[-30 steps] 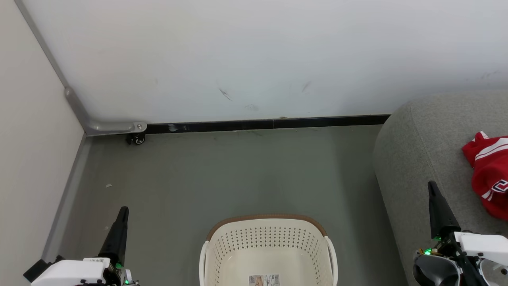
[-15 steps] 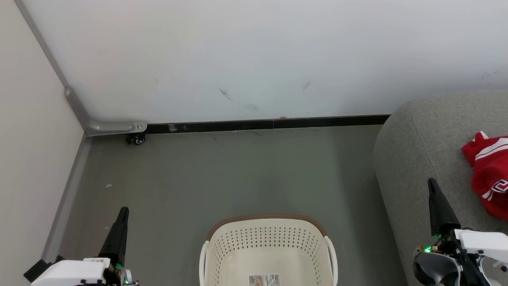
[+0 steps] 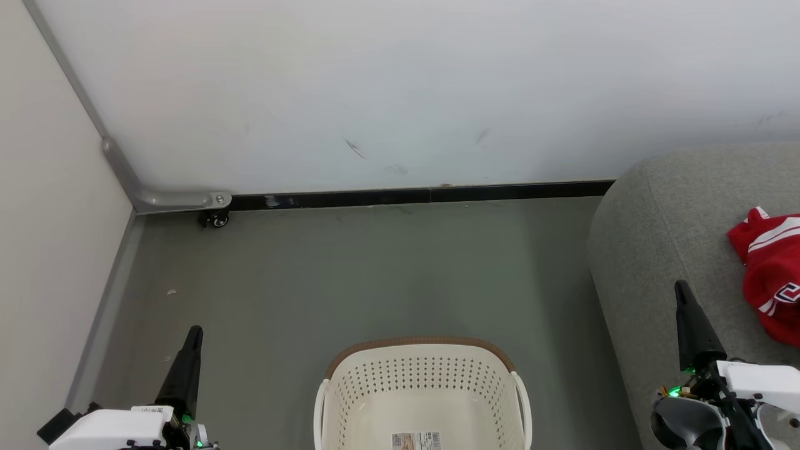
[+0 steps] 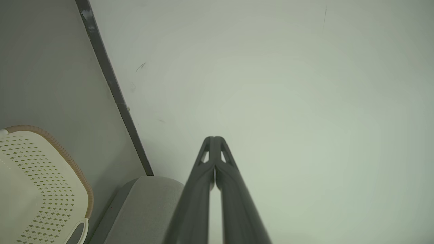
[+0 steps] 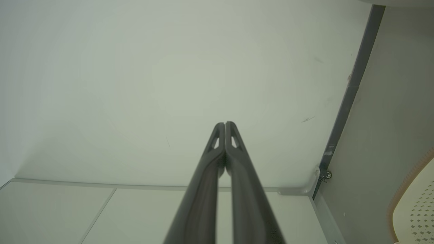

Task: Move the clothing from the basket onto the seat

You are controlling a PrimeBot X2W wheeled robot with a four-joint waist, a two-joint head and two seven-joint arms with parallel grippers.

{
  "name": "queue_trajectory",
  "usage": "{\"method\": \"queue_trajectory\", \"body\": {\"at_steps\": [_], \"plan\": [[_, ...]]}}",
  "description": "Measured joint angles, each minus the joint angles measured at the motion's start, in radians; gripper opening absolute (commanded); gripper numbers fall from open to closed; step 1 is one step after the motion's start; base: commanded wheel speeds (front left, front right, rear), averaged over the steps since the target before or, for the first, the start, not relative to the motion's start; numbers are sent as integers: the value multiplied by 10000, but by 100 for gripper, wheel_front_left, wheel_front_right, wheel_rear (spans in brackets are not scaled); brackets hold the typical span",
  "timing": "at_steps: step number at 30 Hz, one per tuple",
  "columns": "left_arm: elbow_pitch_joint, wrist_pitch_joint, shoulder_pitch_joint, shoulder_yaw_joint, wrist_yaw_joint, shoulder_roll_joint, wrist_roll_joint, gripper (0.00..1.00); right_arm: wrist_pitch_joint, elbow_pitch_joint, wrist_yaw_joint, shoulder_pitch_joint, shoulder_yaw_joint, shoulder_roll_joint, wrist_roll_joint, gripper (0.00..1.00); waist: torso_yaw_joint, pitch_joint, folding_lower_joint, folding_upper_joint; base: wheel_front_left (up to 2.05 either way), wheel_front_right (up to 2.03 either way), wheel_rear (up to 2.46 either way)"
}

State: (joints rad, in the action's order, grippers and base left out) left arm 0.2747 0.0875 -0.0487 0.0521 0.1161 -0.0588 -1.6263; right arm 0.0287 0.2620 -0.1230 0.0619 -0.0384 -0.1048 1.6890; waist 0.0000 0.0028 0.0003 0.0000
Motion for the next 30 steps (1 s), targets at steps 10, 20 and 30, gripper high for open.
{"method": "queue_trajectory", "body": {"at_steps": [10,20,30], "plan": [[25,0,-27,6,0,2,2,0,23,4,0,0,-27,4,0,0,0,0,-1,0,0,0,0],[36,0,-95,17,0,6,2,0,23,6,0,0,-54,8,-2,0,0,0,-1,0,0,0,0],[46,0,-96,19,35,8,2,0,25,6,0,0,-73,12,-4,0,0,0,-1,0,0,0,0]]}}
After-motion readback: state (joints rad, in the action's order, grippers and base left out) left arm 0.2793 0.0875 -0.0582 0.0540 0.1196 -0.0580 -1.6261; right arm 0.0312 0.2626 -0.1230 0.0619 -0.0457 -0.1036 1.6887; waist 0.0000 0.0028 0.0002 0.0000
